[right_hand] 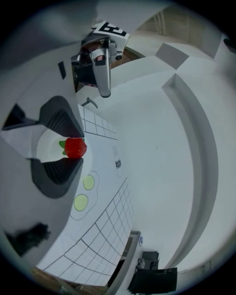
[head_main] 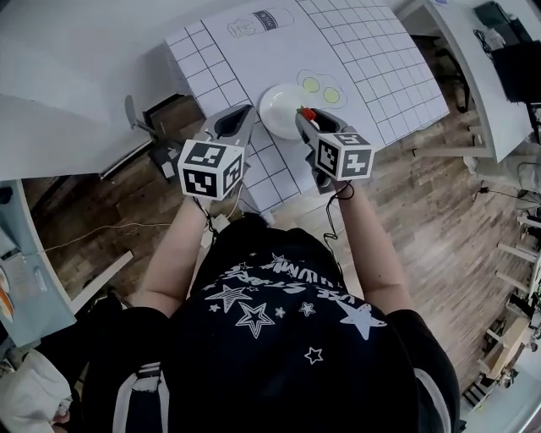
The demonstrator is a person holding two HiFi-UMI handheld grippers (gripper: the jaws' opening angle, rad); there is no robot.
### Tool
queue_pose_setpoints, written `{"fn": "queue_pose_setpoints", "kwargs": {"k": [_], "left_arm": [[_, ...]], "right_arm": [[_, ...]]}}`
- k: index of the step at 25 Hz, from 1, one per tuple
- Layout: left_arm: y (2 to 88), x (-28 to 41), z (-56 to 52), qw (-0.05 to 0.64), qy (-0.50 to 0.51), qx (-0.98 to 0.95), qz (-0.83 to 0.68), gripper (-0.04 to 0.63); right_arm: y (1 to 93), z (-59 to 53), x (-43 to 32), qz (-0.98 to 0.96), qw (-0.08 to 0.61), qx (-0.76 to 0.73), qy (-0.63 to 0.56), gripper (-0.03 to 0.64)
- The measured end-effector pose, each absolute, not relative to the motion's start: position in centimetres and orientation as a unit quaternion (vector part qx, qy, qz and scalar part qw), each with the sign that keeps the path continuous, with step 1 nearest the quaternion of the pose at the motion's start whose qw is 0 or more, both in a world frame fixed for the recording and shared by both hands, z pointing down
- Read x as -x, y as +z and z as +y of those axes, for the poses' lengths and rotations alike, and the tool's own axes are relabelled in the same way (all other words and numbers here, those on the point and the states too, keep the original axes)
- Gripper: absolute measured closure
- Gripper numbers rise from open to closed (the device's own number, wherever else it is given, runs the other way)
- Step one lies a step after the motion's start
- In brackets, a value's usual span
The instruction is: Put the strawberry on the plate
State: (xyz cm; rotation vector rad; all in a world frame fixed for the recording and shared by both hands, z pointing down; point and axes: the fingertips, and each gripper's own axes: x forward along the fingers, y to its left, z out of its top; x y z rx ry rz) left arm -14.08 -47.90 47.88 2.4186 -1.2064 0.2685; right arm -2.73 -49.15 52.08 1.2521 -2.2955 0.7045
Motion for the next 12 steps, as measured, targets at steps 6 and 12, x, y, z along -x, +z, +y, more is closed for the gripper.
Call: {"fn": "queue_pose_setpoints", "kwargs": {"k": [6,12], "left_arm": [[49.8,14.3,-49.1,0.222,0.113,-0.868,-0.429,0.586],[51.0,14.0,-49.0,0.231,0.124,-0.868,-0.421,0.586]], "right_arm": [[55.2,-51.1,3.7,-0.818,0.255,-0.448,0.256,0.469],[57.7,-52.3,4.7,-0.808,0.299,-0.44,0.254,0.469]]}}
